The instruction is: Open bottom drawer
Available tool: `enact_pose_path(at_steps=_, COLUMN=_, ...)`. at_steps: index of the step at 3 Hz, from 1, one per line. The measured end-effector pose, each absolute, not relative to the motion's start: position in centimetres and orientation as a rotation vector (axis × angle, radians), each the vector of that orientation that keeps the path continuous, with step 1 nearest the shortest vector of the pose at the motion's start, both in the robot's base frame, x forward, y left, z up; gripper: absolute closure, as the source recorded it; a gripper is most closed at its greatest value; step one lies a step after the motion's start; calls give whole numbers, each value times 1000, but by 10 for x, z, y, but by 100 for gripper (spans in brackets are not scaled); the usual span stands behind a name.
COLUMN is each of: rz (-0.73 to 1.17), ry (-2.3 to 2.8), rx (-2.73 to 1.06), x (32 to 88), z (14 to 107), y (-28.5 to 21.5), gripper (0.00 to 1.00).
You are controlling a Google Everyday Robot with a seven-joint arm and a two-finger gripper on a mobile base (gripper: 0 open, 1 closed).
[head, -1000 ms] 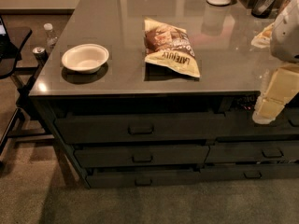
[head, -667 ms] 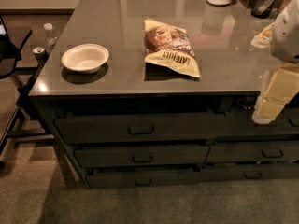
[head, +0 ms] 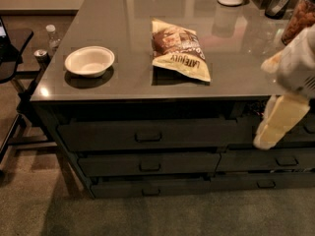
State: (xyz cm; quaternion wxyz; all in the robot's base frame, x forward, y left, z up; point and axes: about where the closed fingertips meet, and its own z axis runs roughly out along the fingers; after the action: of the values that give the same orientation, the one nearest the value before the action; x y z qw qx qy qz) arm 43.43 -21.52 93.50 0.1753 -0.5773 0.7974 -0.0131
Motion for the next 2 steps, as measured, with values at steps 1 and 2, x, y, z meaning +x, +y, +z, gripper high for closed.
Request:
enact_pose_path(at_steps=1, rz=19, ry=2312, rx=-1623, x=431, z=869, y=-210, gripper=0)
enact_pose_path(at_steps=2, rz=87, ry=2363, rx=-1633, x=429, z=809, y=-204, gripper=0)
